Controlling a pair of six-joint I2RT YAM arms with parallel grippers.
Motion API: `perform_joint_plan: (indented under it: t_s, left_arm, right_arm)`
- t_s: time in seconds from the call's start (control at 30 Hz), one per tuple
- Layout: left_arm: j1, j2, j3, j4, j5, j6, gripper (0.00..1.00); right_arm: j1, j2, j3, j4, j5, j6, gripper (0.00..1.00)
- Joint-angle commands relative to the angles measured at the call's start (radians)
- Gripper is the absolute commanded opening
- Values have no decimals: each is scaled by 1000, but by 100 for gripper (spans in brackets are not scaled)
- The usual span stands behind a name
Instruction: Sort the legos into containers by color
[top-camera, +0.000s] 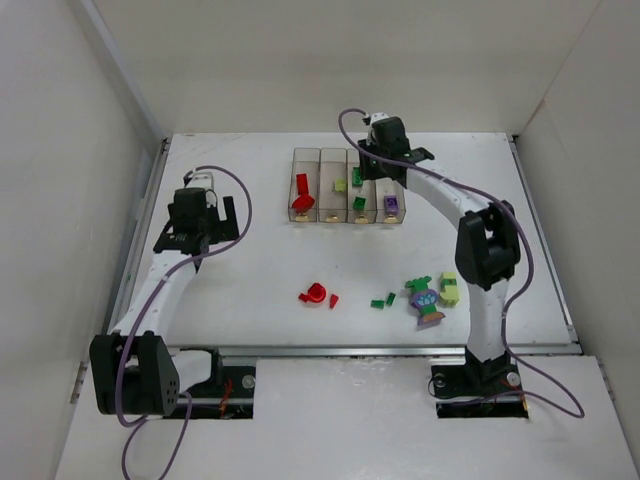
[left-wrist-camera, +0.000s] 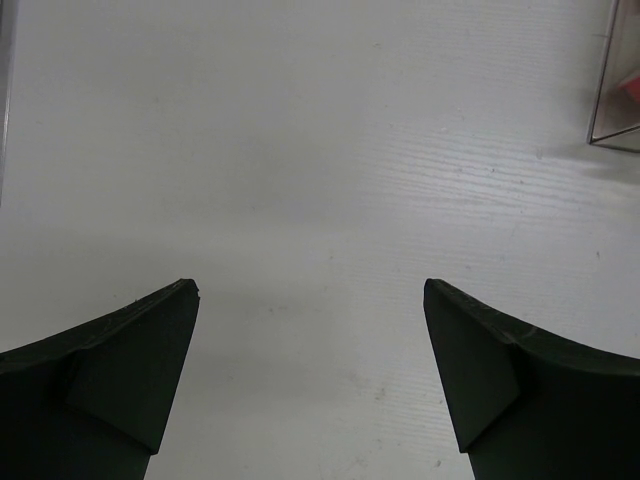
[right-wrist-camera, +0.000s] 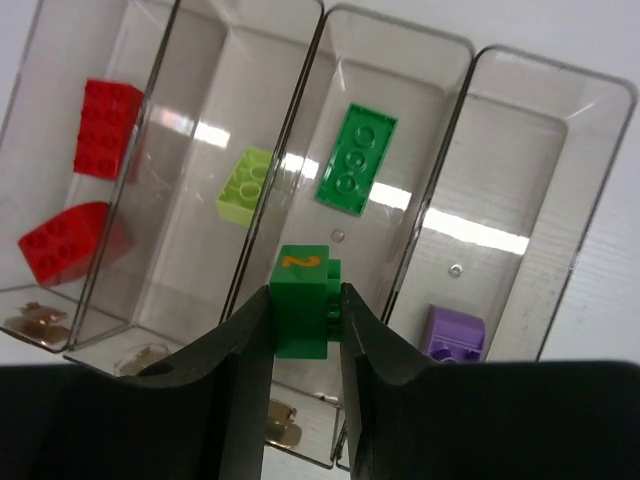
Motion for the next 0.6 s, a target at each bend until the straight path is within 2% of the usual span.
perform_joint_plan:
  t_s: [0.0, 0.07, 0.1, 0.17, 0.2, 0.23, 0.27, 0.3, 0.33, 0.37, 0.4, 0.53, 0.57]
  left_arm:
    - [-7, -38, -11, 29, 12, 24, 93]
    - [-7, -38, -11, 29, 70, 54, 93]
    - [-7, -38, -11, 19, 106, 100, 93]
    - [-22, -38, 1, -12, 235, 163, 93]
    - [-48, -26, 19, -27, 270, 192, 93]
    - [-68, -9, 33, -44, 297, 255, 93]
    - [-94, 4, 71, -64, 313, 289, 93]
    - [-151, 30, 96, -108, 313, 326, 96]
    - [-180, 43, 125, -138, 325, 368, 100]
    - [-212, 59, 156, -171, 325, 465, 100]
    - [-243, 73, 223, -246, 357, 513, 100]
    - [-431, 148, 337, -418, 439, 688, 100]
    - [-523, 160, 346, -444, 448, 712, 100]
  right_arm:
    - [6, -2, 72, -58, -6, -26, 32]
    - [6, 9, 72, -58, -6, -26, 45]
    - [6, 9, 72, -58, -6, -26, 59]
    - [6, -3, 63, -67, -20, -26, 68]
    - [6, -22, 63, -67, -36, -26, 75]
    - [6, -36, 46, -57, -50, -26, 78]
    - [6, -71, 17, -48, -50, -26, 82]
    - [6, -92, -3, -37, -50, -26, 91]
    - [6, -115, -23, -26, -59, -26, 96]
    - [6, -159, -67, -5, -59, -26, 100]
    - [6, -183, -90, 6, -59, -26, 100]
    - [6, -289, -219, 54, -59, 7, 100]
    - [6, -308, -244, 54, -59, 7, 100]
